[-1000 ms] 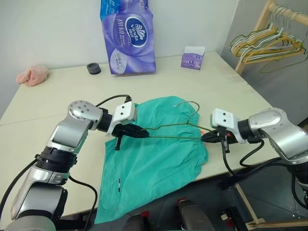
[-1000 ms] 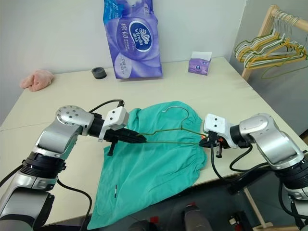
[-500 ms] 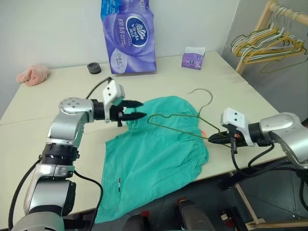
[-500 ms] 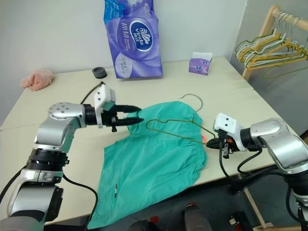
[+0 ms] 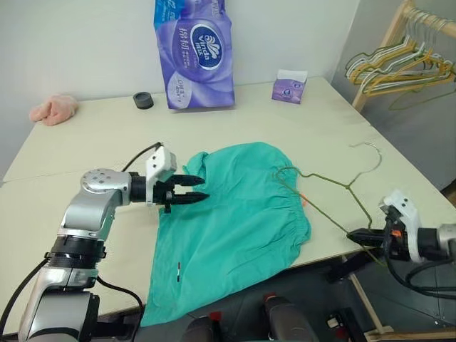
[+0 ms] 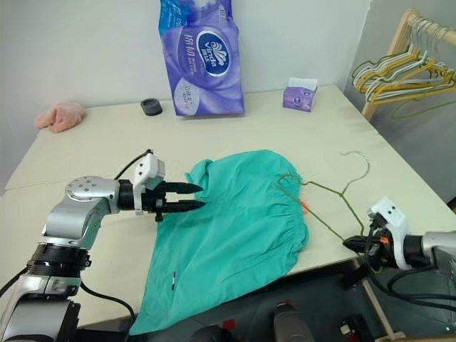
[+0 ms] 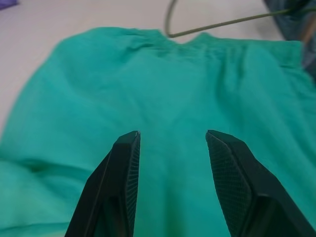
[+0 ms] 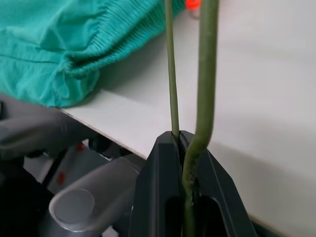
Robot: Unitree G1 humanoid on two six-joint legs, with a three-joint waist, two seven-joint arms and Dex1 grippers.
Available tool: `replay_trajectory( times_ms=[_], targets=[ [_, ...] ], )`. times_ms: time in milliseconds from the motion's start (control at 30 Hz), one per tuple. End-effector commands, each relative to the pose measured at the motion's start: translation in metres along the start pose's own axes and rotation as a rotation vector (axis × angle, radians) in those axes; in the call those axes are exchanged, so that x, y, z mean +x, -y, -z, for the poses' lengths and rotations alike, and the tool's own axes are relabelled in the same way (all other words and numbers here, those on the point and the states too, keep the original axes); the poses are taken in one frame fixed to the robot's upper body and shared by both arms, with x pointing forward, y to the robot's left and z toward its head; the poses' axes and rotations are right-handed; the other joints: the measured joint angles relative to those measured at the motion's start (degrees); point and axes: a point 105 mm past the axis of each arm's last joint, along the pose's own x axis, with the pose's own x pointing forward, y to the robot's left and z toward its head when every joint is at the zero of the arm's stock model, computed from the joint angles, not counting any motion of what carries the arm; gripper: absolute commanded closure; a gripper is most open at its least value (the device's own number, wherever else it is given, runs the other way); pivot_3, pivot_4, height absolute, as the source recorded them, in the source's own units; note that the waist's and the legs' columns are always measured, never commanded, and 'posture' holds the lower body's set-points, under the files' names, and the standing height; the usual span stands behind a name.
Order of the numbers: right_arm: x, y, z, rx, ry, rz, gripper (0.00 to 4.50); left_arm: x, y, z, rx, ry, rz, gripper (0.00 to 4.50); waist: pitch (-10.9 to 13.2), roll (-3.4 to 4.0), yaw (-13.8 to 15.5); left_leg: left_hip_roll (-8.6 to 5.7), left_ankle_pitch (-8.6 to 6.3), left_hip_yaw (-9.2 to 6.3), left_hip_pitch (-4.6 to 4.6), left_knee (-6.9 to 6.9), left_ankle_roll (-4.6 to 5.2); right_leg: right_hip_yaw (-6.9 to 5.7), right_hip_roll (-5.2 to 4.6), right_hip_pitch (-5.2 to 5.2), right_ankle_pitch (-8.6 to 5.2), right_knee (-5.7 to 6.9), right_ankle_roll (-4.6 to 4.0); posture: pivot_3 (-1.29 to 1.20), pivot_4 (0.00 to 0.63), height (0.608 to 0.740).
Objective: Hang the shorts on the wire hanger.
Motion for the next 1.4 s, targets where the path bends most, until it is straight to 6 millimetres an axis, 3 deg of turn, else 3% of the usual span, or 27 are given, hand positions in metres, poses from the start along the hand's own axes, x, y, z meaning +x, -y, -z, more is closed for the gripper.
replay_trajectory(
  times_ms=[33, 233, 500, 767, 967, 1200, 1400],
  targets=[
    [-0.011, 0.008, 0.002, 0.084, 0.043, 0.068, 4.5, 0.004, 0.009, -0.007, 0.042, -0.005, 0.058, 2.28, 0.0, 0.01, -0.08, 0.0, 0.0, 0.01, 0.01, 0.0, 0.0, 0.0, 0.0, 0.01, 0.0, 0.0, 0.01, -0.29, 0.116, 0.74],
    [-0.007, 0.008, 0.017, 0.15, -0.009, 0.068, 4.5, 0.015, 0.019, -0.001, 0.045, -0.029, 0.12, 2.28, 0.0, 0.01, -0.55, 0.01, 0.0, 0.02, 0.01, -0.02, 0.01, 0.01, 0.08, 0.01, -0.02, -0.02, 0.03, -0.3, 0.119, 0.74],
    [0.001, 0.004, 0.011, 0.097, -0.062, 0.02, 4.5, 0.017, 0.032, 0.011, 0.036, -0.06, 0.155, 2.28, 0.02, 0.02, -0.63, 0.01, -0.01, 0.06, 0.02, -0.02, 0.02, 0.07, 0.1, 0.01, -0.18, -0.04, 0.29, -0.29, 0.123, 0.74],
    [-0.001, -0.007, -0.021, -0.12, -0.048, -0.005, 4.5, 0.016, 0.038, 0.021, 0.009, -0.07, 0.14, 2.28, 0.05, 0.03, -0.54, 0.01, -0.01, 0.06, 0.01, -0.02, 0.02, 0.05, 0.09, 0.01, -0.19, -0.08, 0.31, -0.29, 0.122, 0.74],
    [0.01, -0.019, -0.024, -0.212, -0.065, -0.03, 4.5, 0.016, 0.038, 0.023, 0.003, -0.072, 0.13, 2.28, 0.06, 0.01, -0.57, 0.01, -0.01, 0.06, 0.01, -0.02, 0.02, 0.05, 0.09, 0.01, -0.19, -0.11, 0.32, -0.3, 0.122, 0.74],
    [0.01, -0.016, -0.02, -0.417, -0.147, 0.028, 4.5, 0.015, 0.036, 0.026, 0.006, -0.08, 0.124, 2.28, 0.12, 0.08, -0.57, 0.02, -0.01, 0.07, 0.01, -0.02, 0.02, 0.05, 0.08, 0.01, -0.19, -0.13, 0.32, -0.3, 0.122, 0.74],
    [0.015, -0.005, -0.023, -0.236, -0.078, 0.048, 4.5, 0.018, 0.032, 0.021, -0.005, -0.045, 0.106, 2.28, 0.12, 0.07, -0.58, 0.03, -0.01, 0.07, 0.0, -0.02, 0.02, 0.06, 0.09, 0.01, -0.19, -0.14, 0.32, -0.3, 0.121, 0.74]
  ],
)
